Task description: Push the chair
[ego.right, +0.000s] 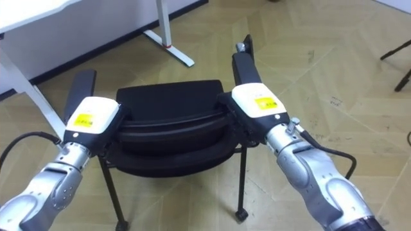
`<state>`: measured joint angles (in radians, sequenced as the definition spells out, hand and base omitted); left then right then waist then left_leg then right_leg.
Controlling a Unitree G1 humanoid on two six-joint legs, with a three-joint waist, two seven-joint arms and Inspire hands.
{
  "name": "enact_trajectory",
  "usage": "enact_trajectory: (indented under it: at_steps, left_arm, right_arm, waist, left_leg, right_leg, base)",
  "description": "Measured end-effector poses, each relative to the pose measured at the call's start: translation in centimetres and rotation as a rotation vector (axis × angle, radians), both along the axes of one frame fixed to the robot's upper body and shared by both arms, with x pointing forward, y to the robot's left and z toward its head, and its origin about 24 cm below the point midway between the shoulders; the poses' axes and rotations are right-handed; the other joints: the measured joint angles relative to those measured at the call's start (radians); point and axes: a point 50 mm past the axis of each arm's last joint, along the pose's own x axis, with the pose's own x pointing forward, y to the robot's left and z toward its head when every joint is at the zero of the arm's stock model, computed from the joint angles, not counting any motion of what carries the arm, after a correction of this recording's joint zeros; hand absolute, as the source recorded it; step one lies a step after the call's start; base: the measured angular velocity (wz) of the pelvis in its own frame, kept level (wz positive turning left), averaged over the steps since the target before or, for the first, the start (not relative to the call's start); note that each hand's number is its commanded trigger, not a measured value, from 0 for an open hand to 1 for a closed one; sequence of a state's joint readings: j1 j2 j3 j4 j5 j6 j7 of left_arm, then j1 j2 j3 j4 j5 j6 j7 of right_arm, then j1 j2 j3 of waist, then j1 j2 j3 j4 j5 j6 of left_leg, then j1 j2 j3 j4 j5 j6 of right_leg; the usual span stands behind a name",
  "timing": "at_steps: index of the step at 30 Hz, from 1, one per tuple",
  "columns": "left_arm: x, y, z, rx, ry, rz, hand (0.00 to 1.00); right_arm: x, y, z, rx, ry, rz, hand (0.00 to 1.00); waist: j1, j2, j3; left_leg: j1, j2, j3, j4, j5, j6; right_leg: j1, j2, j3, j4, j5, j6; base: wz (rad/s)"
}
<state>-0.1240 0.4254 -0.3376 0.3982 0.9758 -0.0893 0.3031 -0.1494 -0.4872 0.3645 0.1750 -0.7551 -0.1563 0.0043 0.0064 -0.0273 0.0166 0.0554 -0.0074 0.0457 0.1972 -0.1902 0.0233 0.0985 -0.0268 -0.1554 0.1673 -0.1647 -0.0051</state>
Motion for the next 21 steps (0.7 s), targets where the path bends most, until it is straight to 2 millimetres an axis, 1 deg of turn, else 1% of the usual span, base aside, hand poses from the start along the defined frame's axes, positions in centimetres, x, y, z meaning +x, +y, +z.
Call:
enact_trajectory:
  at_steps: [3,9,10,12,14,15,16,17,18,19,20,21]
  left_arm:
    - [0.1,0.0,0.0,0.006,0.007,0.003,1.0]
    - [0.3,0.1,0.1,0.007,0.006,0.003,1.0]
    - [0.3,0.0,0.1,0.008,0.004,0.003,1.0]
    - [0.6,0.0,0.3,0.012,0.0,-0.002,1.0]
    - [1.2,-0.1,0.4,0.017,-0.007,-0.009,1.0]
    - [1.4,-0.2,0.5,0.021,-0.011,-0.013,1.0]
    - [1.8,-0.1,0.5,0.022,-0.015,-0.018,1.0]
    - [2.2,0.0,0.5,0.025,-0.018,-0.02,1.0]
    - [2.5,0.1,0.6,0.027,-0.018,-0.018,1.0]
    - [2.9,-0.1,0.5,0.025,-0.011,-0.012,1.0]
    - [3.0,-0.1,0.4,0.022,-0.01,-0.008,1.0]
    - [3.4,-0.2,0.4,0.014,-0.017,-0.004,1.0]
  right_arm:
    - [0.2,0.1,-0.2,0.006,0.005,0.001,1.0]
    - [0.3,0.1,-0.2,0.008,0.005,0.0,1.0]
    - [0.3,0.1,-0.2,0.009,0.004,-0.001,1.0]
    - [0.3,0.0,-0.3,0.011,0.0,-0.005,1.0]
    - [0.5,-0.3,-0.4,0.014,-0.012,-0.01,1.0]
    - [0.7,-0.3,-0.5,0.018,-0.015,-0.012,1.0]
    - [0.9,-0.4,-0.6,0.026,-0.017,-0.016,1.0]
    - [1.2,-0.3,-0.7,0.03,-0.018,-0.018,1.0]
    - [1.4,-0.3,-0.8,0.031,-0.019,-0.016,1.0]
    - [1.7,-0.4,-0.9,0.031,-0.02,-0.017,1.0]
    - [1.9,-0.4,-0.9,0.031,-0.022,-0.015,1.0]
    - [2.1,-0.5,-0.9,0.036,-0.031,-0.012,1.0]
  waist:
    - [-0.003,-0.002,0.0015]
    - [-0.004,-0.006,0.0005]
    - [-0.006,-0.008,0.0018]
    - [-0.005,-0.009,0.0028]
    - [-0.009,-0.006,0.0055]
    - [-0.011,-0.004,0.0071]
    - [-0.014,0.004,0.0121]
    - [-0.019,0.0,0.0113]
    - [-0.025,-0.003,0.0114]
    - [-0.03,-0.006,0.0119]
    - [-0.03,-0.005,0.0119]
    - [-0.029,0.003,0.017]
  left_leg:
    - [0.003,0.0,-0.001,0.001,0.0,0.0]
    - [-0.01,0.003,0.003,0.017,-0.003,0.002]
    - [-0.015,0.007,0.003,0.029,-0.008,0.001]
    - [-0.039,0.016,-0.001,0.079,-0.029,0.0]
    - [-0.093,0.028,-0.017,0.188,-0.073,-0.004]
    - [-0.108,0.031,-0.022,0.218,-0.087,-0.005]
    - [-0.14,0.035,-0.021,0.284,-0.117,-0.011]
    - [-0.174,0.036,-0.02,0.359,-0.133,-0.02]
    - [-0.191,0.037,-0.013,0.401,-0.135,-0.023]
    - [-0.224,0.046,0.016,0.49,-0.134,-0.023]
    - [-0.249,0.055,0.031,0.539,-0.132,-0.026]
    - [-0.308,0.076,0.042,0.656,-0.106,-0.042]
  right_leg:
    - [0.005,0.0,0.0,0.001,-0.001,0.0]
    - [0.001,-0.002,-0.013,0.008,-0.003,-0.001]
    - [-0.002,-0.003,-0.017,0.019,-0.01,-0.002]
    - [-0.016,-0.003,-0.024,0.054,-0.027,-0.005]
    - [-0.043,0.002,-0.04,0.12,-0.061,-0.012]
    - [-0.053,0.003,-0.044,0.146,-0.076,-0.013]
    - [-0.076,0.005,-0.053,0.207,-0.108,-0.019]
    - [-0.101,-0.003,-0.064,0.269,-0.148,-0.024]
    - [-0.112,-0.009,-0.068,0.3,-0.17,-0.025]
    - [-0.135,-0.018,-0.066,0.356,-0.209,-0.032]
    - [-0.144,-0.025,-0.066,0.381,-0.225,-0.031]
    - [-0.157,-0.027,-0.075,0.43,-0.254,-0.034]
  base:
    - [0.0]
    - [0.02]
    - [0.1]
    - [0.1]
    - [0.19]
    - [0.26]
    - [0.23]
    - [0.27]
    - [0.33]
    - [0.27]
    - [0.24]
    - [0.17]
